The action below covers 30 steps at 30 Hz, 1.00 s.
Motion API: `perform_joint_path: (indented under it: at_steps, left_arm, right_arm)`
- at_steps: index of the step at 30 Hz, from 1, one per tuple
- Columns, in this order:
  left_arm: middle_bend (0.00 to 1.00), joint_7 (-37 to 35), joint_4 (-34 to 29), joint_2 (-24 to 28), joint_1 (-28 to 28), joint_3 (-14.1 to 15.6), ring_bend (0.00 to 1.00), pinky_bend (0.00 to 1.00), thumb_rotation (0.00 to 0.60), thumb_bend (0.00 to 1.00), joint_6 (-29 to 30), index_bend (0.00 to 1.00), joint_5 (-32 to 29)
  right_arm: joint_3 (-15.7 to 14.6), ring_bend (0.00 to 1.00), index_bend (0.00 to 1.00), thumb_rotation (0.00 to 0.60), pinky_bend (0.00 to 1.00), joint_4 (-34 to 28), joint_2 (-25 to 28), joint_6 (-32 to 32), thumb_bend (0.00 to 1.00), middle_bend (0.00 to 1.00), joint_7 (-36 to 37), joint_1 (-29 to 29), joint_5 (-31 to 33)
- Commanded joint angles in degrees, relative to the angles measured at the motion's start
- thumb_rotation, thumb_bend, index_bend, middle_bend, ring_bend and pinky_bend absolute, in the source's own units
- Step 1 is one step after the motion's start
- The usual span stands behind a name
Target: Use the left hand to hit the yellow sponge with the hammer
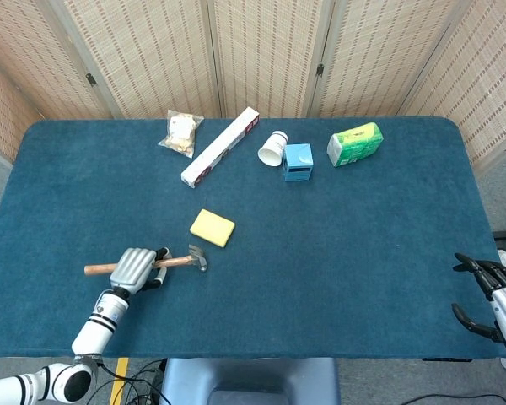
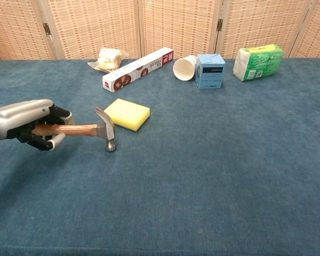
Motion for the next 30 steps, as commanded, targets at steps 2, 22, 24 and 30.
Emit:
perform_joint_path:
  at_steps: [2,22,24,30]
  left_arm:
    - [0.72,-8.59,2.00,1.40,-0.38,-0.94,0.60,0.67,0.600,0.71,-0.28,0.71,5.76]
    - [0.77,-27.86,21.92,-4.31,-9.09,-4.70,0.70,0.88,0.600,0.72,-2.84,0.75,14.69]
    - [0.77,-28.09,23.63,-5.28,-9.63,-4.69,0.72,0.90,0.600,0.72,-3.65,0.75,14.20]
    - [0.79,-27.66,29.18,-8.43,-10.91,-4.02,0.78,0.92,0.600,0.72,-6.37,0.76,12.73]
  right_arm:
    - [0.06,0.19,0.12,0.600,0.20,-0.41,0.27,-0.21,0.26,0.31,-0.42,0.12,-0.05]
    - [0.37,0.19,0.12,0.600,0.20,-2.92,1.15,-2.06,0.26,0.32,-2.74,0.55,1.25]
    - [0.40,0.19,0.12,0.600,0.20,-3.06,1.20,-2.11,0.26,0.32,-2.89,0.51,1.40]
    - [0.44,0.19,0.12,0.600,0.20,-3.30,1.19,-2.47,0.26,0.32,-3.24,0.53,1.66]
